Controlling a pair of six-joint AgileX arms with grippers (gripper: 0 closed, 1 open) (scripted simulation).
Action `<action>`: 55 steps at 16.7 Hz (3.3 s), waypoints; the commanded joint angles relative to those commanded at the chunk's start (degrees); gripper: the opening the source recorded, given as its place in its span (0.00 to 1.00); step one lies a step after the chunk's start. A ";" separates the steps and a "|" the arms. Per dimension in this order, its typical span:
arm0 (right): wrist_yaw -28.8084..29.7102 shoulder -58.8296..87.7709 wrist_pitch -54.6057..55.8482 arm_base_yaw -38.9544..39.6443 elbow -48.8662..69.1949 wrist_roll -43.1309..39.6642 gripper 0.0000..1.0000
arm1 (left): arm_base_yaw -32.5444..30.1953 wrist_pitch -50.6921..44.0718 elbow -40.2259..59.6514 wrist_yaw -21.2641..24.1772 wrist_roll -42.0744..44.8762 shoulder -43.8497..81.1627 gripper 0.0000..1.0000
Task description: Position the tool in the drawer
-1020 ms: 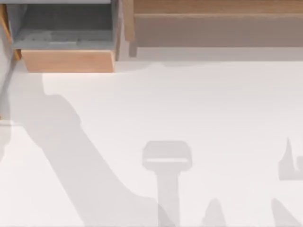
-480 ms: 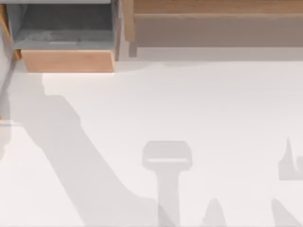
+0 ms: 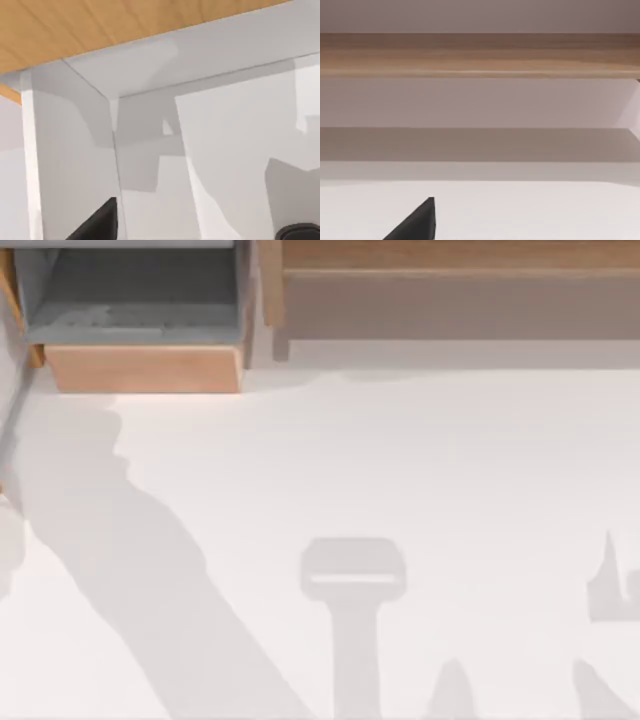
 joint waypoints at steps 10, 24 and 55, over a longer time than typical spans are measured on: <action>0.00 0.00 0.00 0.00 0.00 0.00 1.00 | 19.60 58.54 -35.61 12.53 33.14 -16.47 1.00; 0.00 0.00 0.00 0.00 0.00 0.00 1.00 | 18.75 118.71 -75.55 30.11 56.35 -9.68 1.00; 0.00 0.00 0.00 0.00 0.00 0.00 1.00 | 14.07 118.02 -72.27 27.45 56.35 -6.96 0.00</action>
